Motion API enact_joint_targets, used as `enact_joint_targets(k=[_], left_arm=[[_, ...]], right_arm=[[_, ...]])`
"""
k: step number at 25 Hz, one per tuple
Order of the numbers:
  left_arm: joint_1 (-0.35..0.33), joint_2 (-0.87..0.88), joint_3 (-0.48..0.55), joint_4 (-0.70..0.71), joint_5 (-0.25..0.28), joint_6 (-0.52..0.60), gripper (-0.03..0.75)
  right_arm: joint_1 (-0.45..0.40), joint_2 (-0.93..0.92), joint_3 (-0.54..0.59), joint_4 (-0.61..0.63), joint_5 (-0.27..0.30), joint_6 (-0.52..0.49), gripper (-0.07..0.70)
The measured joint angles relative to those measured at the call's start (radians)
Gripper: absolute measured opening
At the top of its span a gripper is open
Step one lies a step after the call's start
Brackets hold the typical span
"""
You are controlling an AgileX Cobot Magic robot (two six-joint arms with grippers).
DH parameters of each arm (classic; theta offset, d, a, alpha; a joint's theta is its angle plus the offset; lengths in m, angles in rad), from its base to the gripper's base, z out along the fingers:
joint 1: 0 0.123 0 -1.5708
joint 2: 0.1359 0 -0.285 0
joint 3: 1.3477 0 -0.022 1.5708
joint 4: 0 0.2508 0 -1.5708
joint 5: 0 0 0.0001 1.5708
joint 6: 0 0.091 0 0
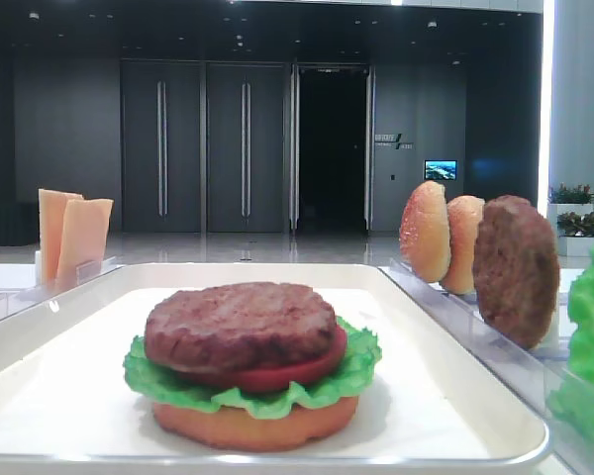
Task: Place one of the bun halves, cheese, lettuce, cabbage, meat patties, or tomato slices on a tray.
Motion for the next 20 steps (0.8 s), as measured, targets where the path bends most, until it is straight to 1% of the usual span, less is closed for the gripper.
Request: enact_joint_targets(k=[7,13,15,20], left_arm=[[0.0,0.0,0.0,0.0,0.0,0.0,-0.001],[0.0,0.0,0.0,0.0,0.0,0.0,-0.001],[0.0,0.0,0.0,0.0,0.0,0.0,-0.001],[0.0,0.0,0.0,0.0,0.0,0.0,-0.001]], right_arm=[[0.0,-0.026,0.0,0.001,0.001,-0.005,0.58],[0.0,-0.178,0.016,0.001,-0.001,-0.007,0.58],[0.0,-0.256,0.052,0.001,-0.001,-0.01,0.58],[0.0,-0.458,0.214,0.001,0.001,-0.027,0.58]])
